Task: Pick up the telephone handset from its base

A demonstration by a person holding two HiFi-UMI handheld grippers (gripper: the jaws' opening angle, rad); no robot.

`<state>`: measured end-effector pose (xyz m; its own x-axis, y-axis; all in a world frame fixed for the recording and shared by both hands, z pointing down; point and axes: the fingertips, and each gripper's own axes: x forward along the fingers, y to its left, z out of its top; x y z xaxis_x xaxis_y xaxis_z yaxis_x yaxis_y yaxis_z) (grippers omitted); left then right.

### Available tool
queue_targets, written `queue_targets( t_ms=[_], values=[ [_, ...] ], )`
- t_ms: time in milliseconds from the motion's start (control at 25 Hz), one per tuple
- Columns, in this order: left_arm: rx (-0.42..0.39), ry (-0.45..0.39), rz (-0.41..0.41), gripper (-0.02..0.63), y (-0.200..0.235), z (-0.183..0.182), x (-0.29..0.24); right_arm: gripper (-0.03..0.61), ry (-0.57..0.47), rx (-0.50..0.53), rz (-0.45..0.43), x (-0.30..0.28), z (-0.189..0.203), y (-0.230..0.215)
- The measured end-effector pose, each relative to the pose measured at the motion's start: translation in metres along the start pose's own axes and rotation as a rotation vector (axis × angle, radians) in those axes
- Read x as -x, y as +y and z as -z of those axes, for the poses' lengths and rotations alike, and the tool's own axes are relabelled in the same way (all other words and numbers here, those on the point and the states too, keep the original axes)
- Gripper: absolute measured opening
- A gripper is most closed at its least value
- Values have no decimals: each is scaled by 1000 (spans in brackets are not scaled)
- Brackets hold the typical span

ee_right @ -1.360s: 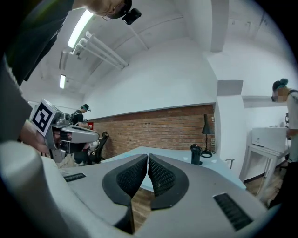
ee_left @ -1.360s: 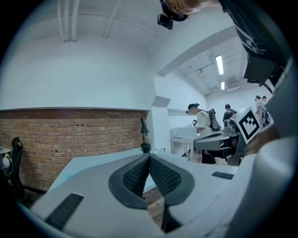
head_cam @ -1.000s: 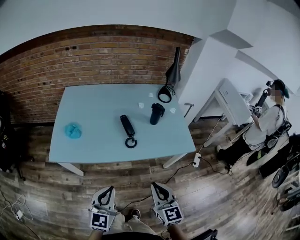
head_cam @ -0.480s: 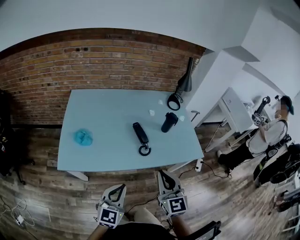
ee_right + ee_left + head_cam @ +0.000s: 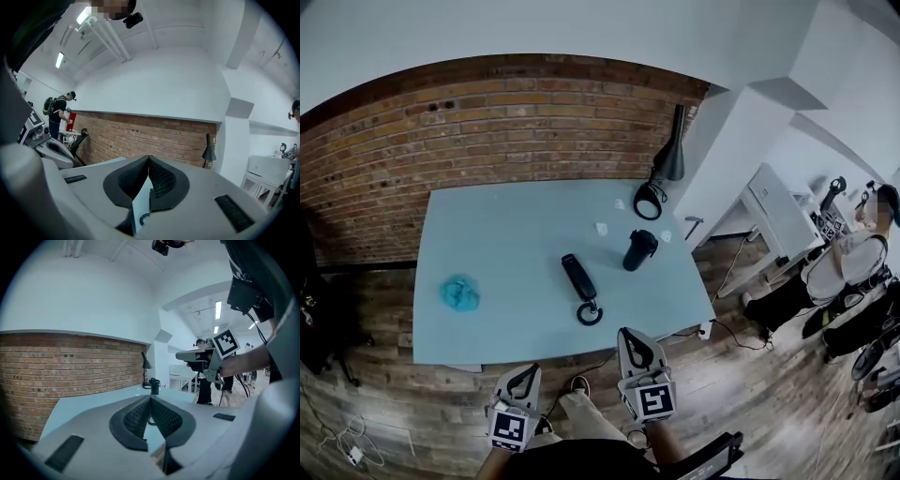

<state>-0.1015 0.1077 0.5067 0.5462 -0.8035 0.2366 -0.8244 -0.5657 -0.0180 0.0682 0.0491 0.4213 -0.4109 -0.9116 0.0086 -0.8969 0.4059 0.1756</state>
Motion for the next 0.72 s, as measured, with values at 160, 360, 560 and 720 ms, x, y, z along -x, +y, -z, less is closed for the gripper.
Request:
queue_targets(
  t_ms=[160, 360, 560, 720],
  values=[
    [-11, 26, -45, 18, 12, -10, -42, 9, -21, -56, -15, -37, 17, -38],
    [-36, 21, -87, 19, 22, -36, -93, 9, 0, -83, -42, -76, 37, -81],
    [14, 48, -89, 19, 22, -41, -121, 9, 37, -91, -52, -100, 59, -108],
    [50, 63, -79, 18, 32, -29, -131, 9, 62, -73, -66, -120, 63, -108]
  ],
)
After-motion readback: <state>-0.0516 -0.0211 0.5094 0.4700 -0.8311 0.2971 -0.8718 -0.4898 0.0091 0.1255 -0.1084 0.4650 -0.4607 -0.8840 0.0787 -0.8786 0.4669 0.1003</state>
